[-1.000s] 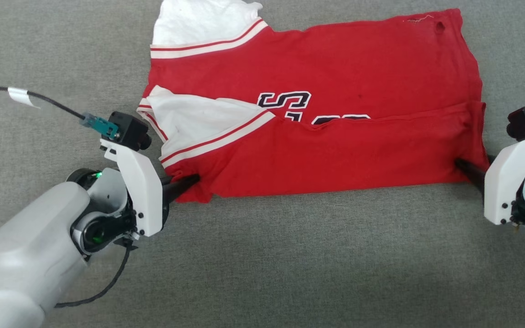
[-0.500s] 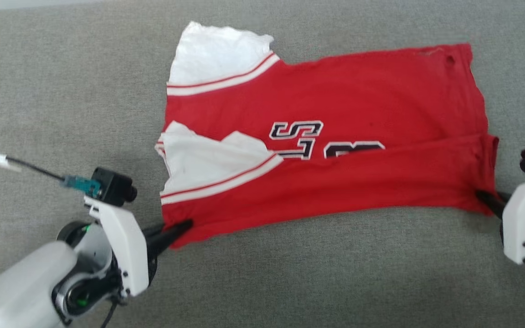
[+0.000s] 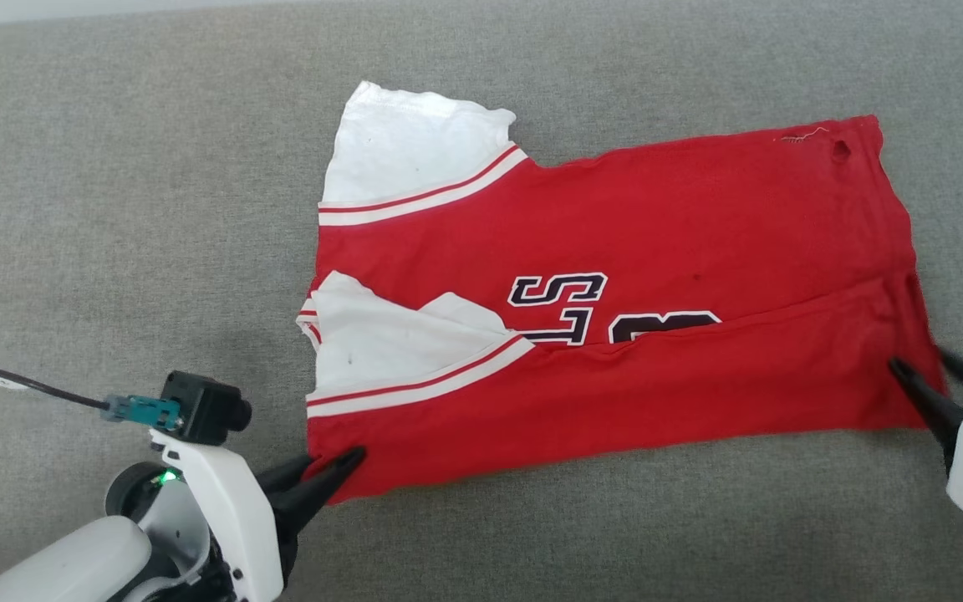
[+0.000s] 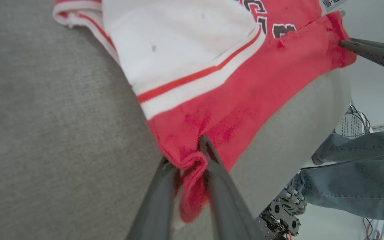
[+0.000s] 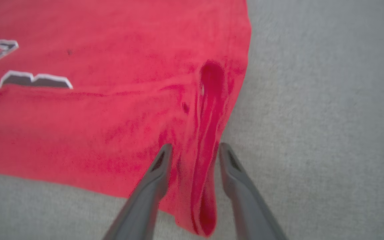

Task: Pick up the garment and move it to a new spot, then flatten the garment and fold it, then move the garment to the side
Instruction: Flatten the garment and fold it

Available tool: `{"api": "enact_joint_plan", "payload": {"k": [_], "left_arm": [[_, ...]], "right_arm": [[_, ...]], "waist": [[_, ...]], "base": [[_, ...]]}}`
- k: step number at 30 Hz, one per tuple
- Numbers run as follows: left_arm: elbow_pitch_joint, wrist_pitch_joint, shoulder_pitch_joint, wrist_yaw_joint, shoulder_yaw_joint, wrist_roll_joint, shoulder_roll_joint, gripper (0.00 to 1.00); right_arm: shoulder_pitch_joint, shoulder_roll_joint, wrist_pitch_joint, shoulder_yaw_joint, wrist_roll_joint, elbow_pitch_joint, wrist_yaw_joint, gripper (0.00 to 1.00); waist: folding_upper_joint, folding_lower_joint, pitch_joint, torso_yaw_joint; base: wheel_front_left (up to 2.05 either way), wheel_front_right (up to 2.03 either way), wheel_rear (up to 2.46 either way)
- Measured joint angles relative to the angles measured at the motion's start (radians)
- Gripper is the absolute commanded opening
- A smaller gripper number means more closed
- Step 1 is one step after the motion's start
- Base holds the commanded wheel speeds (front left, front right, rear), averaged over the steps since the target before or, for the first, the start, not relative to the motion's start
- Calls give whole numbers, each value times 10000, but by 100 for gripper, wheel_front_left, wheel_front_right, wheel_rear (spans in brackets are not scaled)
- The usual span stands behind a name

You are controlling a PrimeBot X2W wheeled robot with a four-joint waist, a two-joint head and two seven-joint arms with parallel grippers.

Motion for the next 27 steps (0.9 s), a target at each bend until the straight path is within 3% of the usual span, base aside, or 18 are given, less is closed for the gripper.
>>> {"api": "enact_joint_plan", "payload": {"k": [4,10,17,22,27], "left_arm": [[46,-351,-8,184,198,119,-10,100],[431,-1469,-354,564,932,495,171,100],[1645,-1964,-1434,575,1674,662,-13,100],[3358,-1626,-2975,472,1994,748,-564,100],[5544,-75,-4848,86,1942,688,-1193,100]], "right_arm": [[107,552,-826,-525,-593,-203,0,100],[200,1923,-3365,-1172,-1751,-593,0,100],[150,3590,-5864,-1569,-2431,-617,-2,100],[-122,4040,-6604,-1089,-2474,-451,-2,100],[-621,4126,-6985,-871,-2362,52,-2,100]], "waist": [[0,0,-49,-8],[0,0,-81,-279],[0,0,-65,-931],[0,0,129,-1511],[0,0,610,-2241]], "base": [[0,0,0],[0,0,0],[0,0,0],[0,0,0],[0,0,0]]}}
